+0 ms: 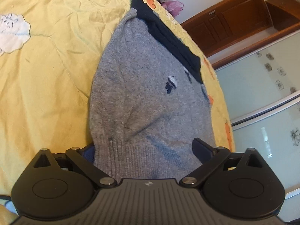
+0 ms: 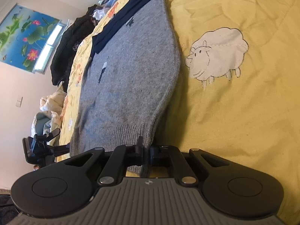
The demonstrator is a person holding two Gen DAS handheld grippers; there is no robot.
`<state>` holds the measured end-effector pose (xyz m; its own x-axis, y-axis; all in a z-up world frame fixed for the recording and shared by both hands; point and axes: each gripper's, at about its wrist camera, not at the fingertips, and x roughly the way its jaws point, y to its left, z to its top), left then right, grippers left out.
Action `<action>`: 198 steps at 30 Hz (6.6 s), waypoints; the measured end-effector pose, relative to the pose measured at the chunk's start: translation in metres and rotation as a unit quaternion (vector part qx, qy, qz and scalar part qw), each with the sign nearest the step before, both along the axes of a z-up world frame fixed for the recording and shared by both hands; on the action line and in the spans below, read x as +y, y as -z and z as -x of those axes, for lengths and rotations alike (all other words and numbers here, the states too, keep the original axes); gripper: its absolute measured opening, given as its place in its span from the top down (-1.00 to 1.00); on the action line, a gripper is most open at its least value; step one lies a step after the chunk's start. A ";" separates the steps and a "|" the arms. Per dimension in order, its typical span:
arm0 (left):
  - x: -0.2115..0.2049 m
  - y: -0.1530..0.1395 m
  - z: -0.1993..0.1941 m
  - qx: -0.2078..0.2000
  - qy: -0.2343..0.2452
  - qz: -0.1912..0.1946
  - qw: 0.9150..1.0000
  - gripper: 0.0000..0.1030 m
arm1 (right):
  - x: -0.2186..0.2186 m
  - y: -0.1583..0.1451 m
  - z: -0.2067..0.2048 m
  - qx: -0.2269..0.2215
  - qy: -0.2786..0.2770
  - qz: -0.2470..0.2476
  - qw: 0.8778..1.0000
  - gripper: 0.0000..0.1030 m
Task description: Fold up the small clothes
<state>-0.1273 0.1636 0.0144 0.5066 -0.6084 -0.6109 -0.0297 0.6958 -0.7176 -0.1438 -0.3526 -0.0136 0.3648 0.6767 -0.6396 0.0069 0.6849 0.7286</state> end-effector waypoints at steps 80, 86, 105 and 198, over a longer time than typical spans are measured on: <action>0.018 -0.054 -0.395 -0.105 -0.137 -0.158 0.972 -0.73 | -0.030 -0.019 -0.412 -0.134 0.237 -0.079 0.959 -0.69; 0.018 -0.049 -0.290 -0.102 -0.193 -0.113 0.969 -0.73 | -0.040 -0.027 -0.309 -0.152 0.236 -0.115 0.953 -0.75; -0.015 0.027 -0.220 -0.073 -0.271 0.055 0.958 -0.79 | 0.038 0.011 -0.263 -0.130 0.263 -0.011 0.956 -0.99; -0.061 -0.010 -0.334 -0.094 -0.014 -0.372 0.924 0.47 | 0.016 -0.018 -0.365 -0.169 0.075 0.178 0.967 -0.36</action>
<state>0.2065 0.1022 0.0242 0.6556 -0.0411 -0.7540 0.0205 0.9991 -0.0367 0.2208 -0.3363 0.0046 0.6702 0.3587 -0.6497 -0.0709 0.9024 0.4251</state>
